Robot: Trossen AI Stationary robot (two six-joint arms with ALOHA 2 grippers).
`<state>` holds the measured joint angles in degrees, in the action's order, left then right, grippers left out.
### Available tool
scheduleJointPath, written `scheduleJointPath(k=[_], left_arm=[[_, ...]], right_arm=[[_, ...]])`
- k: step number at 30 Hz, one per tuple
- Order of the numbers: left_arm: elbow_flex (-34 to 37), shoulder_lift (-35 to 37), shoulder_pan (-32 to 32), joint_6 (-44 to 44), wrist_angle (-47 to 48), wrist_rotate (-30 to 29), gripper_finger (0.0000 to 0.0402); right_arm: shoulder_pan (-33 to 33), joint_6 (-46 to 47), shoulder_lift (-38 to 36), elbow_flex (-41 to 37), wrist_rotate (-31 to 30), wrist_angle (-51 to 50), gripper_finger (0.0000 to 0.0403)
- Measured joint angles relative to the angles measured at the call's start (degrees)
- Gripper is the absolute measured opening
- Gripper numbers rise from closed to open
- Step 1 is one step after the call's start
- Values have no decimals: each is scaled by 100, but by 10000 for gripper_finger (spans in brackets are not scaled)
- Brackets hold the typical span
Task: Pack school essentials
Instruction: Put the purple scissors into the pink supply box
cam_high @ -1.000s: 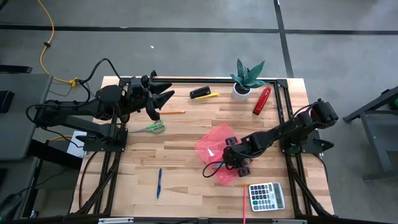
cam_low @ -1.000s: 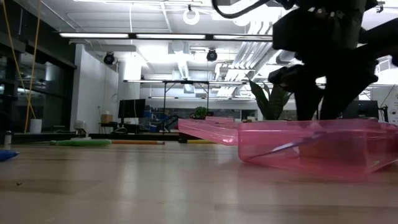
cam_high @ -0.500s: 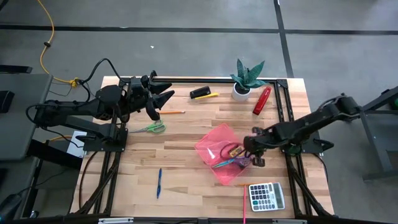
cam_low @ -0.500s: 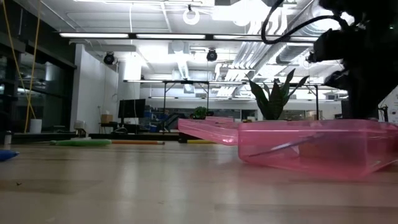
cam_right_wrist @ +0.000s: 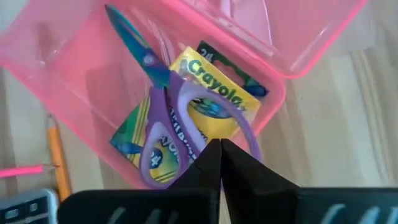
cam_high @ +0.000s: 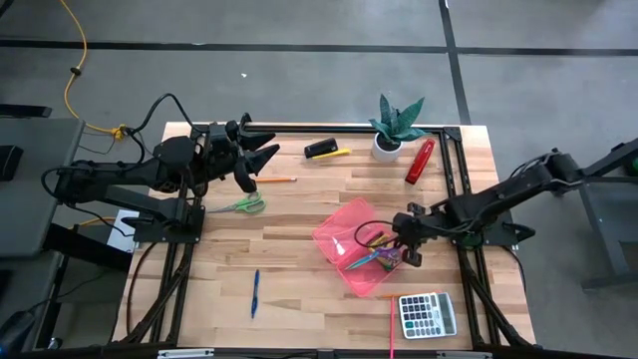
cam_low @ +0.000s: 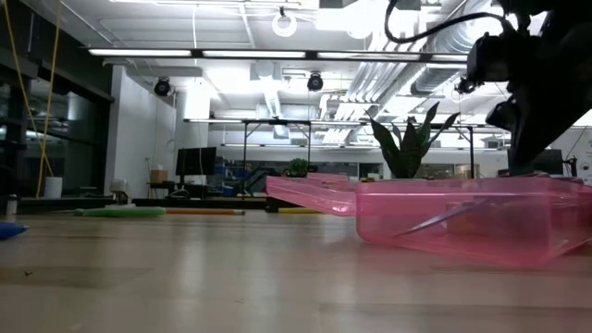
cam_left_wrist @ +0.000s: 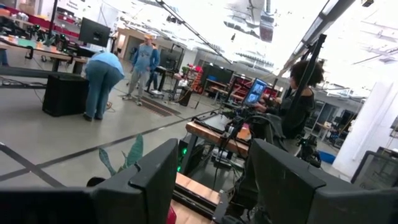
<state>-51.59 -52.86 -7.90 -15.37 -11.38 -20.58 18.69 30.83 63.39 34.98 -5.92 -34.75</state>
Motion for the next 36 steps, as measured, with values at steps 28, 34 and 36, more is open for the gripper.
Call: scheduleJointPath(k=[28, 34, 36], left_arm=[[2, 0, 0, -5, 0, -20, 195], [2, 0, 0, 13, 0, -18, 195], [0, 0, 2, 29, 0, -19, 195]], right_arm=[[-29, 1695, -229, -323, -20, -155, 0], [-27, 1675, -219, -323, 234, 279, 0], [-27, 1675, -161, -323, 351, 393, 0]])
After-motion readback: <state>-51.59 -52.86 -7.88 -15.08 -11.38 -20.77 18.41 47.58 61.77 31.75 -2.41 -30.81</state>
